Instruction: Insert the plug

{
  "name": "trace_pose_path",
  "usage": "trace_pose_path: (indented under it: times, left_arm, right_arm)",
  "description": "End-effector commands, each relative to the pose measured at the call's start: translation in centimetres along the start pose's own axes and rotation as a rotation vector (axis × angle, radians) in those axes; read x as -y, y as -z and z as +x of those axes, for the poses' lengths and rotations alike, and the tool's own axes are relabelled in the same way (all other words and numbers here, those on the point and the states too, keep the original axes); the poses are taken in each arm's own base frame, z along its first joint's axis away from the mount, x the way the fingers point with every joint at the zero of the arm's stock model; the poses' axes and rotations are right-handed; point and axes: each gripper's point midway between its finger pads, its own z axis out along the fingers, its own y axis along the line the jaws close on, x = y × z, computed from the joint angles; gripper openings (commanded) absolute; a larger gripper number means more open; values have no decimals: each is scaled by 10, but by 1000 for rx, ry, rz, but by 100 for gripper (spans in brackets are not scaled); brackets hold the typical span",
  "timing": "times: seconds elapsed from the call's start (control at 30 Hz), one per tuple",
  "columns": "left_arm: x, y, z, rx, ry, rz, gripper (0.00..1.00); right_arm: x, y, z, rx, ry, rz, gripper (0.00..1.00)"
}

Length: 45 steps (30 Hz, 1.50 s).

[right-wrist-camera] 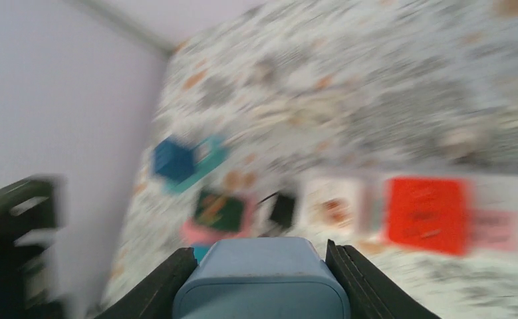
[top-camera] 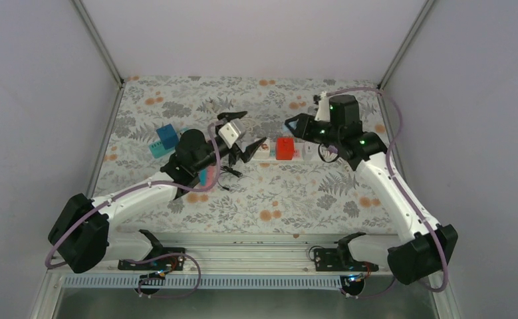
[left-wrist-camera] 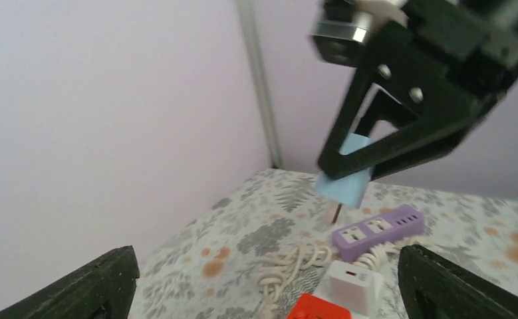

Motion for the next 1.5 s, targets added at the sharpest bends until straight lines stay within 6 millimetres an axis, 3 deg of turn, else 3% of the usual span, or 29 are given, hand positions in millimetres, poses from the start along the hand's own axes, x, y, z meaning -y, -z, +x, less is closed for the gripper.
trace_pose_path:
  times: [0.0, 0.2, 0.43, 0.6, 0.73, 0.93, 1.17, 1.47]
  left_arm:
    - [-49, 11, 0, -15, 182, -271, 98]
    - [-89, 44, -6, -84, 331, -512, 100]
    - [-98, 83, -62, -60, 308, -551, 100]
    - [-97, 103, -83, -31, 282, -558, 100]
    - [-101, 109, -76, -46, 265, -603, 100]
    - [-97, 97, -65, -90, 240, -566, 100]
    - [-92, 92, -64, -79, 253, -529, 100]
    - [-92, 89, -61, -88, 259, -527, 100]
  right_arm:
    - [106, 18, -48, 243, -30, 488, 35]
    - [197, 39, -63, 346, -138, 759, 36]
    - [261, 30, -59, 324, -225, 888, 37]
    - [287, 17, -55, 299, -273, 951, 38]
    - [306, 10, -47, 282, -284, 1007, 39]
    - [326, -4, -40, 246, -301, 1046, 37]
    - [339, -3, -29, 250, -336, 1102, 37]
    - [342, -2, -28, 265, -342, 1111, 39]
